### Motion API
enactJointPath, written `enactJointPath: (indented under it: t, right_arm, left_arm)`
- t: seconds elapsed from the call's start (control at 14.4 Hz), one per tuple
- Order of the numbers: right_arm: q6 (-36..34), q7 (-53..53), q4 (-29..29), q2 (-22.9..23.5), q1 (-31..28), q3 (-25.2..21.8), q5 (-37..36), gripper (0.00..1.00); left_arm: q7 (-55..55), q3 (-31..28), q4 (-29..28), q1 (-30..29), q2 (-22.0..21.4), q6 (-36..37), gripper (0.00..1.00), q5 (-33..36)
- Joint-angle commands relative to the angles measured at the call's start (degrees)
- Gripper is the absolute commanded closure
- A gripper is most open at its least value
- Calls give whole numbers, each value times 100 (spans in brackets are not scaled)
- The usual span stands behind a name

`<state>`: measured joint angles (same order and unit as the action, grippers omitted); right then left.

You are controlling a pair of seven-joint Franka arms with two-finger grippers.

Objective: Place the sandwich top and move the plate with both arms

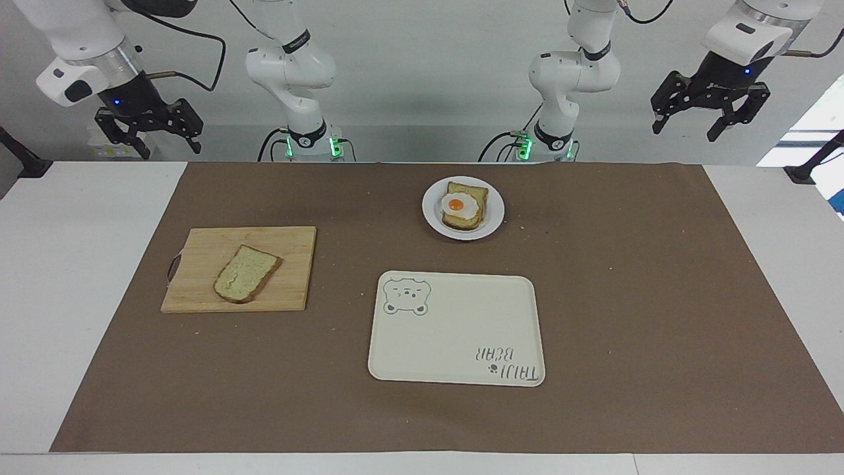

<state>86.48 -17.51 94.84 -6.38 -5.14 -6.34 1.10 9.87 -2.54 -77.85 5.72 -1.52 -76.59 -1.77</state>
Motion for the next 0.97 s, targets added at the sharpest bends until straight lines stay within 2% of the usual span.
enactJointPath:
  t: [0.0,0.9]
  right_arm:
    - [-25,-165,149,-144,-119,45,75,0]
    - [-25,-165,149,-144,-119,45,74,0]
  left_arm:
    - [-20,-36,-205,78,-173,4,0,1]
    - [-117,-9,-205,104,-173,-22,0,1]
